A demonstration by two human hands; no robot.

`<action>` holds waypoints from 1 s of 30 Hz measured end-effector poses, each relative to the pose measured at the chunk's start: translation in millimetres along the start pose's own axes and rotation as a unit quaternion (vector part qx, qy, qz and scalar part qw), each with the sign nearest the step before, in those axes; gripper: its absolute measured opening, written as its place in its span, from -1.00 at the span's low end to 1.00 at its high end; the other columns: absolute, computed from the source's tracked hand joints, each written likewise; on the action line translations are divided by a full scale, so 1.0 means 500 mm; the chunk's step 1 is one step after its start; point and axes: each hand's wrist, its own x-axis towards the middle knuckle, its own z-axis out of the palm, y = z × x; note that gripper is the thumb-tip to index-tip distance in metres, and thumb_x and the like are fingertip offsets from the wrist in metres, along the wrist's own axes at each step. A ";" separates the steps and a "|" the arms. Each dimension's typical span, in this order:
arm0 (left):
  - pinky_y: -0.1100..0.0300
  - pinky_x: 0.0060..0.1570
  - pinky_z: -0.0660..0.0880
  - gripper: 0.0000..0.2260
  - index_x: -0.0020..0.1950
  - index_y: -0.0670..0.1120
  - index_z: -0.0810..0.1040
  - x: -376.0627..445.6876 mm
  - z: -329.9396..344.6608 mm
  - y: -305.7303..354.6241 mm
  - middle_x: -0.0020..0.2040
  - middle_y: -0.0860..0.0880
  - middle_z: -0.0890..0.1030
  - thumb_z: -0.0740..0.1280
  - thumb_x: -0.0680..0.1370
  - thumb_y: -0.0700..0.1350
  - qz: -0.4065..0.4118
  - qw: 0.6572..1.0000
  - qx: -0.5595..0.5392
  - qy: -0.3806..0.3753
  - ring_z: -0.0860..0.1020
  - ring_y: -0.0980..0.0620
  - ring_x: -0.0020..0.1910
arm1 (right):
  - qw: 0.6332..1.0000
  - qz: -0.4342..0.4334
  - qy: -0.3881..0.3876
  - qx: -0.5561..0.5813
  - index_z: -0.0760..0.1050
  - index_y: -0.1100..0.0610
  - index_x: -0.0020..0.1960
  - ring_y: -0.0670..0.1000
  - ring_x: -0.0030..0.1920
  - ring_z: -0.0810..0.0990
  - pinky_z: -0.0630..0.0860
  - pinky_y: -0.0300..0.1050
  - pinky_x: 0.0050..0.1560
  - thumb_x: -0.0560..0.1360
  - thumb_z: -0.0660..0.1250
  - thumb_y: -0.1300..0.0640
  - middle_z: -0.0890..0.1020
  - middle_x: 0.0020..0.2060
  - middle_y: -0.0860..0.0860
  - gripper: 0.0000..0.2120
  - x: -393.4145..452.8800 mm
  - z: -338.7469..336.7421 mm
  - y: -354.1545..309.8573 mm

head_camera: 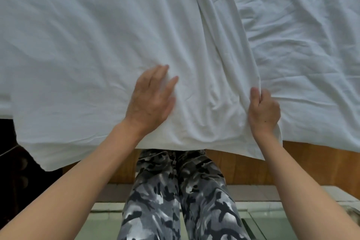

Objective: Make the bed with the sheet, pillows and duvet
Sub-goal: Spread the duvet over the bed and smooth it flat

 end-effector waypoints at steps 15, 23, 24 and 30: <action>0.17 -0.47 0.25 -0.64 -0.37 -0.13 0.40 -0.009 0.064 -0.007 -0.44 -0.07 0.41 0.20 0.62 -0.05 0.203 0.973 0.019 -0.105 0.41 -0.06 -0.49 | 0.999 -0.020 -0.046 0.002 0.30 0.17 -0.28 -0.08 -0.50 0.23 0.10 -0.14 -0.48 0.65 0.12 -0.01 0.28 -0.50 -0.07 -0.62 0.009 -0.014 0.024; 0.10 -0.14 0.30 -0.74 0.02 -0.11 0.36 -0.084 0.050 -0.003 -0.01 -0.10 0.39 0.38 0.51 -0.02 0.214 0.975 0.020 0.058 0.41 -0.06 -0.13 | 0.998 -0.052 -0.038 0.013 0.30 0.16 -0.27 -0.10 -0.51 0.23 0.08 -0.16 -0.48 0.65 0.13 -0.01 0.26 -0.50 -0.09 -0.63 0.022 -0.008 0.046; 0.09 -0.09 0.31 -0.68 0.05 -0.12 0.38 -0.105 0.046 -0.005 0.02 -0.11 0.40 0.38 0.50 0.05 0.215 0.975 0.027 0.042 0.41 -0.07 -0.08 | 0.998 -0.055 -0.034 0.014 0.31 0.16 -0.27 -0.09 -0.51 0.23 0.08 -0.17 -0.48 0.65 0.12 -0.01 0.26 -0.50 -0.09 -0.63 0.022 -0.004 0.047; -0.10 0.14 0.32 -0.49 0.22 -0.14 0.43 -0.162 0.060 -0.038 0.20 -0.19 0.41 0.42 0.44 0.17 0.143 0.973 0.140 -0.115 0.39 -0.21 0.16 | 0.998 -0.068 -0.016 -0.004 0.32 0.15 -0.23 0.03 -0.46 0.31 0.12 -0.21 -0.47 0.65 0.12 -0.01 0.34 -0.46 -0.01 -0.66 0.018 0.009 0.053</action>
